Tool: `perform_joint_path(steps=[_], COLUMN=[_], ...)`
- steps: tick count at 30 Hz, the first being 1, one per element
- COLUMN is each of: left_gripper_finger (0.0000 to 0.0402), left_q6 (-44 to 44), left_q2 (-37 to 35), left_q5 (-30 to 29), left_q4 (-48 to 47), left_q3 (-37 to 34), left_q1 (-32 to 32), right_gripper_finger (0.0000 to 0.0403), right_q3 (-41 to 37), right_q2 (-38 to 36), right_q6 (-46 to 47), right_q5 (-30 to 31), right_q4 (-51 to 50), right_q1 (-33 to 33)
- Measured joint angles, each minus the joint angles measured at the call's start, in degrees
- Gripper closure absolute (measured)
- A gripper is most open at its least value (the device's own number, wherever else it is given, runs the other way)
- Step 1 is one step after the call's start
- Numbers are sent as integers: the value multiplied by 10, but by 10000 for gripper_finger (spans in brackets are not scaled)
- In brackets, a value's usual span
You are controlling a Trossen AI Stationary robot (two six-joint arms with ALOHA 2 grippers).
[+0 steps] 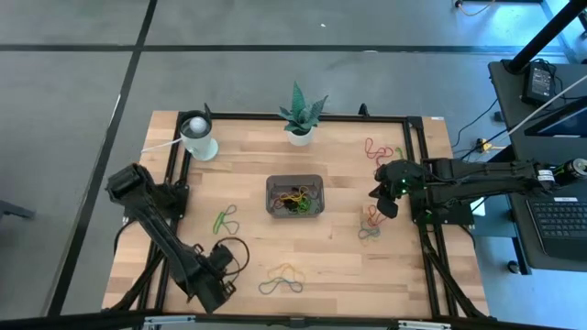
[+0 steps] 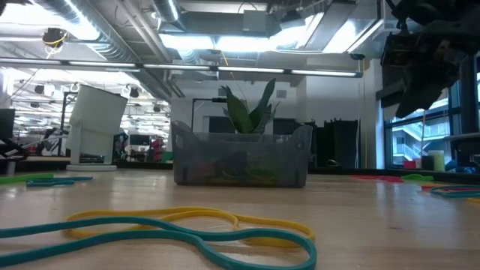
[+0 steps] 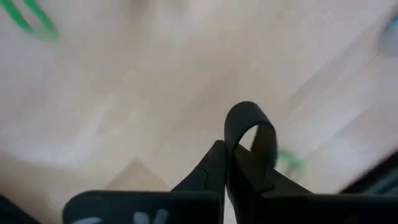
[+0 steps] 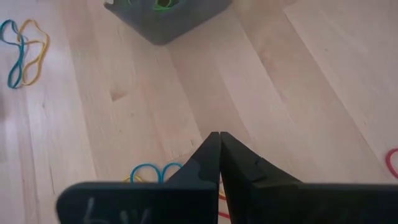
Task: Pick and place rubber bands into bin
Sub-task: Put the black rubber band into the black bin
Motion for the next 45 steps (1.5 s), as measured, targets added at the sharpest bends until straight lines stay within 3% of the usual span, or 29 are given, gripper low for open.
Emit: perform_joint_path(steps=[6, 8, 11, 18, 24, 31, 45], left_gripper_finger=[399, 399, 399, 399, 399, 400, 400], left_q6=[114, 187, 325, 708, 921, 1014, 1040], left_q2=[-110, -143, -180, -195, -156, -86, 12], left_q5=[-194, -229, -234, -120, -10, 71, 107], left_q4=[-24, -23, -18, 106, 227, 238, 235], left_q3=[1, 1, 1, 1, 2, 2, 2], left_q1=[46, 82, 161, 384, 527, 596, 578], right_gripper_finger=[396, 398, 397, 391, 397, 393, 392], right_q3=[0, 0, 0, 0, 0, 0, 0], right_q2=[0, 0, 0, 0, 0, 0, 0], right_q6=[5, 13, 15, 55, 77, 107, 107], right_q5=[1, 2, 2, 21, 21, 61, 78], right_q4=[9, 16, 28, 43, 58, 59, 59], right_q1=[0, 0, 0, 0, 0, 0, 0])
